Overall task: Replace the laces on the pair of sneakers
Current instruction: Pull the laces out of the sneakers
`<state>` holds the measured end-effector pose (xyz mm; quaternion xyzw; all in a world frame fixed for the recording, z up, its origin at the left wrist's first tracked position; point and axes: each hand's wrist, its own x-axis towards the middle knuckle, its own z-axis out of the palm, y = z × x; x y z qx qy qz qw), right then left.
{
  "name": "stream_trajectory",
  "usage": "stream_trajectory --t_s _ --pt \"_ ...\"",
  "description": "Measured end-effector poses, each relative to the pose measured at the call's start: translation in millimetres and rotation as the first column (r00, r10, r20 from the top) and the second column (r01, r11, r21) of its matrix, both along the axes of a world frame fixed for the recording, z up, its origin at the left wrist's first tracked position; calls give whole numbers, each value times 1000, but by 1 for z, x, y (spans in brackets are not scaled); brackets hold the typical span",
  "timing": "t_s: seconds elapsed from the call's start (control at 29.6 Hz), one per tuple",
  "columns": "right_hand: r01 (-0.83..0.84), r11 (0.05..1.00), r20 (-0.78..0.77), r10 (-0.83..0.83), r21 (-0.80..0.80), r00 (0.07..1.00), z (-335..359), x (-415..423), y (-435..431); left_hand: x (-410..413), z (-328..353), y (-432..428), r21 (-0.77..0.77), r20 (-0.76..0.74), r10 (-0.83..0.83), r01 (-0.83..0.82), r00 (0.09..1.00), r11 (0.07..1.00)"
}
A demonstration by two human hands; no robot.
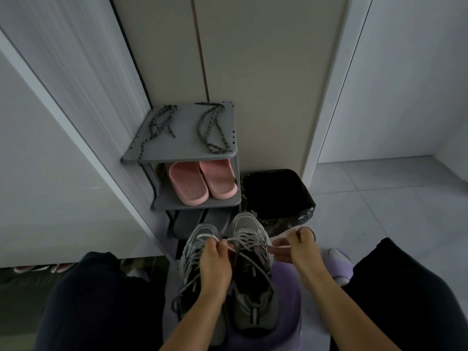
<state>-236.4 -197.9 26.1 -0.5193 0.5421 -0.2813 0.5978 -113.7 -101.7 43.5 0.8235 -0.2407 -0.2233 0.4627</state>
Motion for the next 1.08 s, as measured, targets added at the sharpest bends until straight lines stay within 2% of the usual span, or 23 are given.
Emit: stream_trajectory --t_s 0.07,0.17,0.24,0.34,0.44,0.47,0.61,0.68,0.74,0.84,0.91,1.01,1.05,1.08 --pt "-18 1000 -46 17 -19 999 -3 -2 -4 -3 0 -1 -42 -83 19 -22 996 999" --pt "-348 933 -257 315 -93 914 -12 0 4 -6 -10 1 18 -60 -123 124 991 992" --pt "-467 876 -338 407 -119 849 -17 4 12 -4 -16 2 53 -9 -165 165 986 985" --pt "-432 893 -347 369 -124 862 -17 6 12 4 -9 -1 21 -31 -95 96 995 995" --pt "-439 883 -391 350 -167 851 -16 3 11 25 19 -9 -265 -351 23 -123 936 956" --pt "-443 879 -401 348 -174 847 -16 2 11 35 29 -12 -313 -405 39 -179 914 933" --pt "-456 873 -392 362 -176 845 -18 1 8 72 54 -8 -390 -424 78 -260 902 883" --pt "-425 897 -350 362 -121 864 -18 2 7 88 65 -3 -409 -434 31 -227 901 884" --pt "-398 914 -281 364 -76 888 -17 1 9 100 81 3 -398 -387 -58 -110 920 911" --pt "-474 877 -302 430 -85 851 -15 3 8 105 93 17 -258 -268 -291 222 918 940" --pt "-519 847 -346 457 -113 820 -16 4 7 102 86 27 -26 -172 -374 376 911 926" --pt "-467 862 -412 359 -197 837 -18 4 3 99 59 39 391 -36 -479 453 877 801" --pt "-459 866 -409 352 -199 842 -16 3 3 98 49 41 485 48 -512 428 858 763" --pt "-482 854 -411 376 -193 831 -11 3 4 95 39 42 509 141 -514 384 846 771"
